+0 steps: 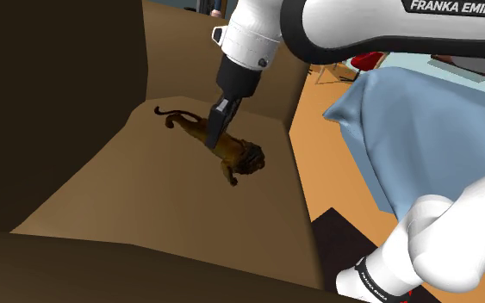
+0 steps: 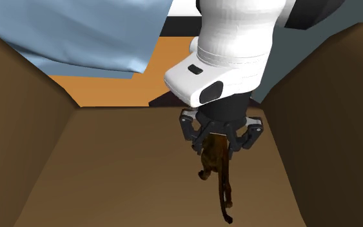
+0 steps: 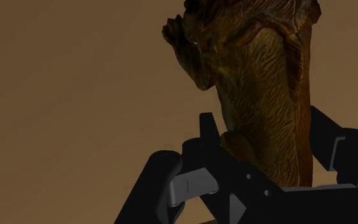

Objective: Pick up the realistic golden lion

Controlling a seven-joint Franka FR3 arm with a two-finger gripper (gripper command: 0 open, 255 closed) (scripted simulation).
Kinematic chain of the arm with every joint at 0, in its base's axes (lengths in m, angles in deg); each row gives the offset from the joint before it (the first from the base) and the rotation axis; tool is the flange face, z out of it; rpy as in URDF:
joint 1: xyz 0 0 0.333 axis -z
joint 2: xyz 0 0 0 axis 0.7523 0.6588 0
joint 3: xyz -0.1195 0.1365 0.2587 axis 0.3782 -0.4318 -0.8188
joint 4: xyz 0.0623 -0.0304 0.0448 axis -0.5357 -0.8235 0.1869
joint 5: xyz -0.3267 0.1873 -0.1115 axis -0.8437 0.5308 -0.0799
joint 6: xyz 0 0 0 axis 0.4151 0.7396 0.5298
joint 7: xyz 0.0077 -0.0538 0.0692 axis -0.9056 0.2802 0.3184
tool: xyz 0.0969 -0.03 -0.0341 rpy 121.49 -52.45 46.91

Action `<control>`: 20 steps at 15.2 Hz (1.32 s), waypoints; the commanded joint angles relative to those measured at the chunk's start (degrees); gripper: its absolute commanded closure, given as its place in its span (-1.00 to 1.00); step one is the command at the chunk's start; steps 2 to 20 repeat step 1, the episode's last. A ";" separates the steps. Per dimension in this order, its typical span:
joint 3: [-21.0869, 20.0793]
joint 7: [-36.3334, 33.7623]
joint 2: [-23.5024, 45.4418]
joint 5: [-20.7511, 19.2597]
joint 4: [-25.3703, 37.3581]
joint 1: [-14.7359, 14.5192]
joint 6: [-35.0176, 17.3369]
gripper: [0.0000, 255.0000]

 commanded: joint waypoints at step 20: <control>0.04 0.01 -0.09 0.01 0.39 0.02 0.46 1.00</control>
